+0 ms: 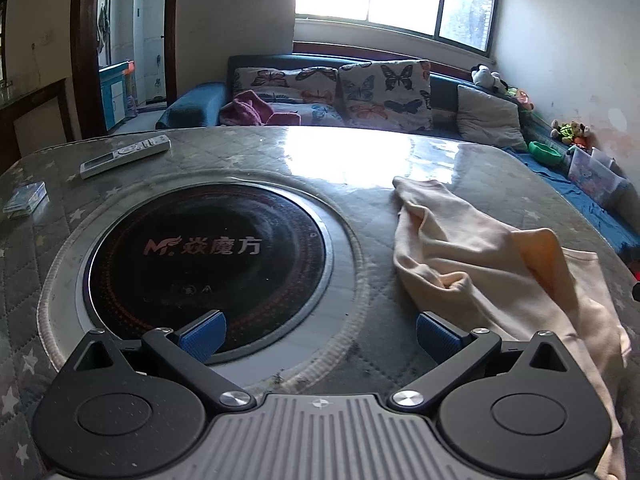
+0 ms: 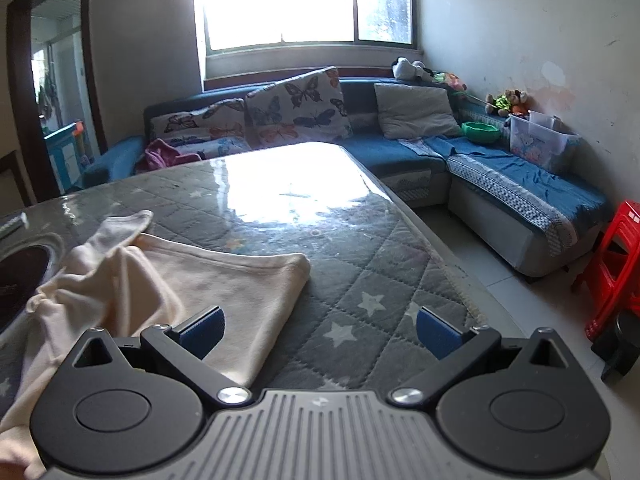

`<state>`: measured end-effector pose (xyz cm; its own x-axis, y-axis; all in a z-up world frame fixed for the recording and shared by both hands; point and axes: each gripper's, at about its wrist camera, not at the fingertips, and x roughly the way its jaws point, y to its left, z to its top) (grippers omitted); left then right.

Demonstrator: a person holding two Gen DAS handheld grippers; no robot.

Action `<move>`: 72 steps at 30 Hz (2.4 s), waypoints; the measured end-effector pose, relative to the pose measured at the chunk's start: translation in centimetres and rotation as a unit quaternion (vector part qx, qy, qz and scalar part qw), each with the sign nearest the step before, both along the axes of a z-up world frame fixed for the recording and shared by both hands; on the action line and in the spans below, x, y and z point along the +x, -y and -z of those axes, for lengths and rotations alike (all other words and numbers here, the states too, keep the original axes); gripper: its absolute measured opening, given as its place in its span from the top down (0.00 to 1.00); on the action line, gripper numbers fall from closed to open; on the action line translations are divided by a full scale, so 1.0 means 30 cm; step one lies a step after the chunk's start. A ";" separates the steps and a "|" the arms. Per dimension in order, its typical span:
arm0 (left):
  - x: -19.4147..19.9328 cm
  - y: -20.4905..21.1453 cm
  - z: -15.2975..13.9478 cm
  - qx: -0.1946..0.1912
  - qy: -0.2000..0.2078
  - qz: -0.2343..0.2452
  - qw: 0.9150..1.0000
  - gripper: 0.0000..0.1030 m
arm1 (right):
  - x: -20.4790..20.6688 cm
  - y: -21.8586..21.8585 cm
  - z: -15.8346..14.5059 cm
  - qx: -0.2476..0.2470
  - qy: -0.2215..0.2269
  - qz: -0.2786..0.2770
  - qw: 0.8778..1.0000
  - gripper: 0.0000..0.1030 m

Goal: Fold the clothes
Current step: 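Move both grippers over the crumpled cream cloth toward its edges, then grasp the cloth edge with the left gripper while the right gripper grasps another edge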

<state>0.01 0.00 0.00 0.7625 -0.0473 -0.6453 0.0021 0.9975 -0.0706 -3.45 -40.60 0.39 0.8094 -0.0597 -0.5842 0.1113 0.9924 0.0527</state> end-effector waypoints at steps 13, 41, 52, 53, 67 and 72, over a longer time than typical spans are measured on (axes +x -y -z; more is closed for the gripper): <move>-0.075 0.077 -0.037 -0.007 0.013 0.035 0.999 0.00 | -0.087 -0.136 -0.031 -0.015 0.007 -0.044 0.999 0.00; -0.181 0.255 -0.107 -0.020 0.027 0.115 0.993 0.01 | -0.247 -0.207 -0.120 -0.018 0.035 -0.119 0.992 0.09; -0.054 0.327 -0.120 -0.013 0.019 0.140 0.990 0.02 | -0.150 -0.196 -0.116 -0.016 0.021 -0.123 0.992 0.18; -0.045 0.332 -0.119 -0.010 0.018 0.141 0.990 0.02 | -0.140 -0.196 -0.116 -0.016 0.020 -0.123 0.992 0.19; 0.076 0.344 -0.089 0.017 -0.002 0.141 0.990 0.14 | 0.001 -0.205 -0.105 -0.016 -0.002 -0.145 0.989 0.32; 0.141 0.315 -0.080 0.018 -0.009 0.130 0.991 0.21 | 0.072 -0.232 -0.086 -0.014 -0.015 -0.163 0.986 0.41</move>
